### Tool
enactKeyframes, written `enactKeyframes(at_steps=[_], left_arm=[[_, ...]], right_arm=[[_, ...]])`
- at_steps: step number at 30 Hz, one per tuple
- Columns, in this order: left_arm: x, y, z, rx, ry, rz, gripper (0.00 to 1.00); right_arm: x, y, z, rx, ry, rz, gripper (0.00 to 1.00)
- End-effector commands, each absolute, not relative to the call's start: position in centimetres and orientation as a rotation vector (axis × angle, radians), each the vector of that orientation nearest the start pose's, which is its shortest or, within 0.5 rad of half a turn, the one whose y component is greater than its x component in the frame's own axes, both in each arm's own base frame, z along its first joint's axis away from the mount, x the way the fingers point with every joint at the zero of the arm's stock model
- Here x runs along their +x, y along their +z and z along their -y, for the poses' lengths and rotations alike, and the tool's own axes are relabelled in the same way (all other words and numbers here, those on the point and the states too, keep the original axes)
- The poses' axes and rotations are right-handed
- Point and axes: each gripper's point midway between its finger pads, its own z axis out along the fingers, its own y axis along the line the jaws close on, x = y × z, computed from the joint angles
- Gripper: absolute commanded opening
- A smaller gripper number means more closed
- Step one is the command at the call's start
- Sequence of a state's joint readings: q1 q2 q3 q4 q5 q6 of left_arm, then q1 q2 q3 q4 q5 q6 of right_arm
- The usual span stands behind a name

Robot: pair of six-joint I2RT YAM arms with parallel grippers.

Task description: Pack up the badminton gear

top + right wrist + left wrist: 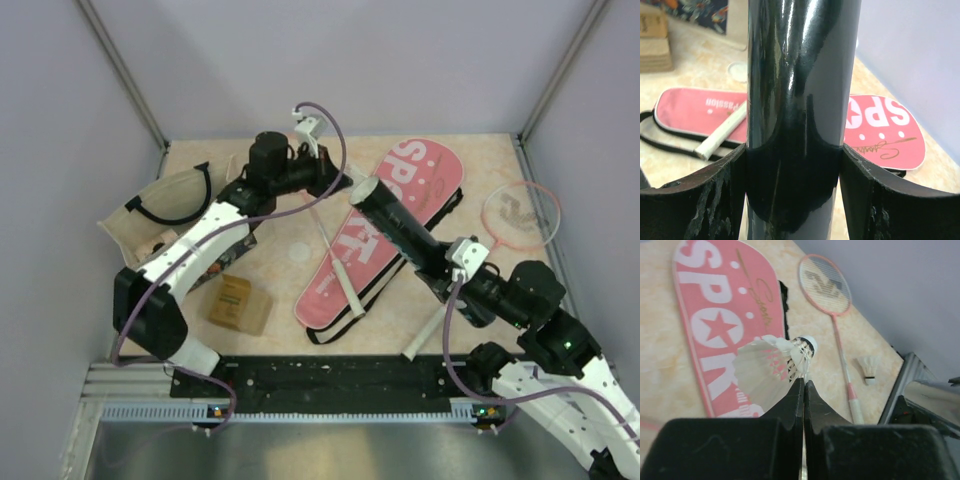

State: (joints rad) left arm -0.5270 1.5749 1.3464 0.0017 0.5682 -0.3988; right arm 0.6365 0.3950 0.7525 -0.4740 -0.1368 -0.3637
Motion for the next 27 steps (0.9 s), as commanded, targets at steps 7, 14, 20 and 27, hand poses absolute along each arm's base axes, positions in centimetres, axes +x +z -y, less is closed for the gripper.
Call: enactKeyframes(at_steps=[7, 14, 20, 27], left_arm=[[30.7, 38.0, 24.5, 0.475, -0.787, -1.795, 0.00], [24.6, 39.7, 22.9, 0.620, -0.843, -1.795, 0.00], [20.4, 39.6, 21.6, 0.670, -0.896, -1.809, 0.00], [17.4, 39.4, 21.8, 0.746, -1.004, -1.791, 0.00]], right_arm=[[16.2, 27.4, -16.4, -1.177, 0.342, -1.308, 0.45], [17.1, 25.4, -17.6, -1.205, 0.351, -1.285, 0.44], [18.5, 24.5, -17.8, -1.194, 0.307, -1.284, 0.44], [18.5, 25.2, -18.8, -1.203, 0.334, -1.222, 0.44]])
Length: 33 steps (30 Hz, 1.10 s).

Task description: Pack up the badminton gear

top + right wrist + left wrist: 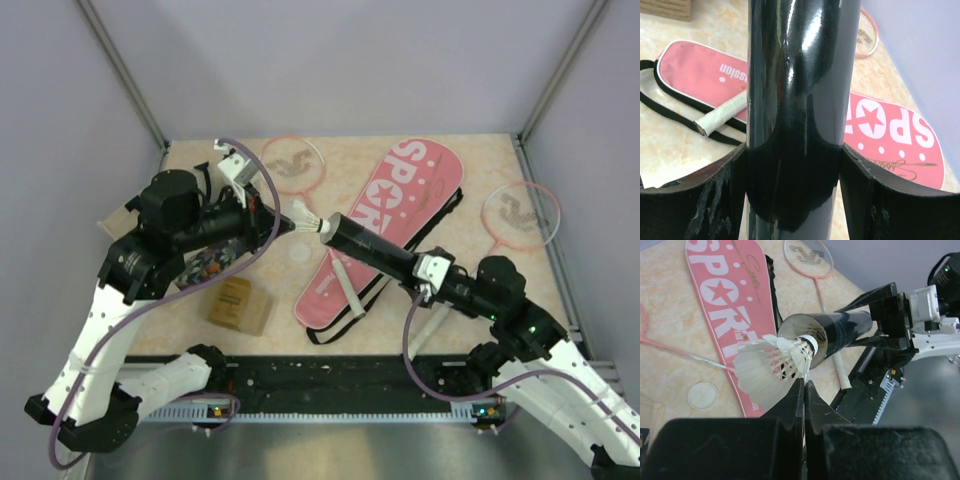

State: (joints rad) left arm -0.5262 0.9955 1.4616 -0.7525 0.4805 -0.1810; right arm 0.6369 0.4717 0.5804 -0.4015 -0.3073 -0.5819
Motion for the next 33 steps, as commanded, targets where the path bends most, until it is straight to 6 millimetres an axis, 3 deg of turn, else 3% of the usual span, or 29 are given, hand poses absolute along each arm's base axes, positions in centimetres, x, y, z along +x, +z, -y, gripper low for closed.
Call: enactKeyframes(at_steps=[1, 7, 13, 27, 33], left_arm=[[17.2, 39.3, 21.9, 0.756, -1.014, -1.789, 0.00], [17.1, 39.1, 22.5, 0.781, -1.053, -1.772, 0.00], [16.3, 39.1, 24.3, 0.819, -1.212, -1.693, 0.00], [17.1, 35.4, 25.8, 0.825, -1.307, -1.760, 0.00], [17.3, 34.7, 26.3, 0.839, -1.330, -1.775, 0.00]], right_arm=[[18.4, 25.2, -19.0, -1.211, 0.345, -1.211, 0.44], [17.5, 25.7, -20.3, -1.249, 0.419, -1.138, 0.44], [17.7, 26.1, -20.8, -1.265, 0.421, -1.106, 0.43], [18.2, 26.2, -21.6, -1.247, 0.448, -1.087, 0.41], [18.5, 26.2, -21.9, -1.257, 0.449, -1.088, 0.41]])
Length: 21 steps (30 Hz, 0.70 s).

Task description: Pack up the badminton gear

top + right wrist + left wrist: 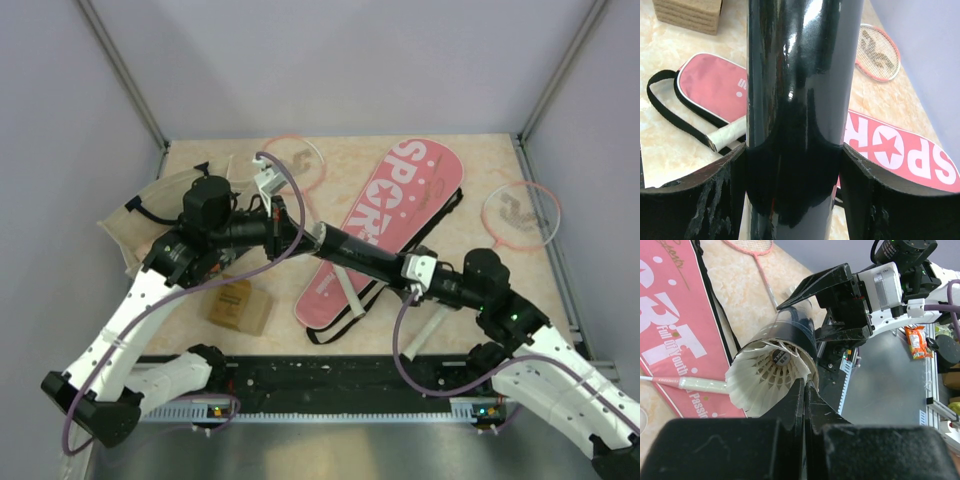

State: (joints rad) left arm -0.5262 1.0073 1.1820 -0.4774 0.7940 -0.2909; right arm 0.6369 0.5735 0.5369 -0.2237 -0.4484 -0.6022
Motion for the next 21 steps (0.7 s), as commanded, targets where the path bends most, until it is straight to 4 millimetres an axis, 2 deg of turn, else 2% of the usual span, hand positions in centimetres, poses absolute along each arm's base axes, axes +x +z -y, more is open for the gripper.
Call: enactKeyframes(at_steps=[1, 9, 16, 21], left_arm=[[17.3, 34.6, 26.2, 0.838, -1.328, -1.778, 0.00], [17.6, 32.7, 26.2, 0.855, -1.311, -1.827, 0.00], [17.0, 31.6, 26.0, 0.912, -1.309, -1.863, 0.00], [16.1, 32.0, 26.1, 0.945, -1.356, -1.833, 0.00]], right_arm=[[18.5, 26.0, -22.0, -1.263, 0.451, -1.090, 0.41], [18.3, 26.3, -22.5, -1.271, 0.474, -1.057, 0.41], [17.6, 26.9, -23.1, -1.324, 0.492, -0.987, 0.41], [17.5, 27.3, -23.6, -1.324, 0.524, -0.975, 0.41]])
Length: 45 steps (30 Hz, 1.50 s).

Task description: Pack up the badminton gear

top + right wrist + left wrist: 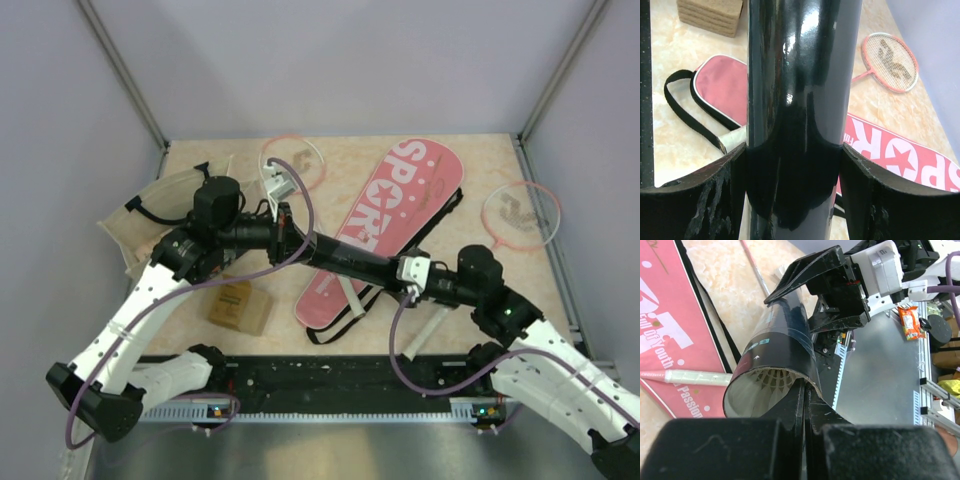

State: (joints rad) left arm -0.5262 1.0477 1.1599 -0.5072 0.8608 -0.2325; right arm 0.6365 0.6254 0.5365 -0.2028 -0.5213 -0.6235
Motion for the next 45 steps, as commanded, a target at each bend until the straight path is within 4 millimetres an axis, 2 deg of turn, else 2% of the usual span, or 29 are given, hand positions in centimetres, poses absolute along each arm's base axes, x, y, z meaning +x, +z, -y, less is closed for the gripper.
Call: enactKeyframes(at_steps=[1, 4, 7, 10, 13, 15, 17, 20, 25, 28, 30, 32, 38, 45], left_arm=[[16.1, 32.2, 26.1, 0.944, -1.355, -1.828, 0.00], [16.6, 32.3, 25.7, 0.921, -1.299, -1.830, 0.01], [17.4, 33.2, 25.0, 0.857, -1.206, -1.834, 0.15], [18.8, 35.7, 23.6, 0.756, -1.067, -1.777, 0.33], [19.6, 39.4, 21.8, 0.659, -0.944, -1.652, 0.55], [19.1, 41.7, 21.4, 0.675, -0.920, -1.558, 0.66], [18.9, 43.4, 21.1, 0.678, -0.905, -1.514, 0.71], [19.0, 44.8, 20.7, 0.659, -0.884, -1.476, 0.73], [18.8, 45.8, 20.3, 0.595, -0.896, -1.392, 0.75], [19.2, 44.1, 21.3, 0.604, -0.950, -1.378, 0.78], [20.3, 42.3, 22.4, 0.627, -0.972, -1.400, 0.80], [21.2, 41.3, 23.5, 0.651, -0.988, -1.398, 0.83], [24.1, 40.7, 25.5, 0.585, -1.065, -1.389, 0.85], [27.4, 39.0, 29.0, 0.549, -1.190, -1.411, 0.84]], right_arm=[[17.5, 27.3, -23.8, -1.319, 0.537, -0.978, 0.41], [17.7, 26.5, -23.8, -1.308, 0.554, -1.019, 0.41], [18.0, 26.6, -23.3, -1.265, 0.541, -1.057, 0.40], [17.5, 27.8, -22.8, -1.212, 0.562, -1.070, 0.41], [17.2, 27.3, -23.0, -1.226, 0.583, -1.076, 0.41], [17.3, 26.4, -23.0, -1.232, 0.593, -1.105, 0.41], [17.4, 25.9, -23.1, -1.211, 0.614, -1.126, 0.40], [17.5, 27.0, -23.3, -1.132, 0.643, -1.102, 0.40], [19.4, 31.2, -23.0, -0.797, 0.759, -1.135, 0.38], [21.6, 31.7, -22.4, -0.563, 0.815, -1.229, 0.34], [22.3, 31.3, -22.3, -0.470, 0.853, -1.239, 0.34], [22.6, 31.1, -22.1, -0.386, 0.897, -1.235, 0.35], [22.8, 31.7, -21.2, -0.181, 1.028, -1.181, 0.37], [23.0, 30.9, -21.9, -0.201, 1.043, -1.178, 0.40]])
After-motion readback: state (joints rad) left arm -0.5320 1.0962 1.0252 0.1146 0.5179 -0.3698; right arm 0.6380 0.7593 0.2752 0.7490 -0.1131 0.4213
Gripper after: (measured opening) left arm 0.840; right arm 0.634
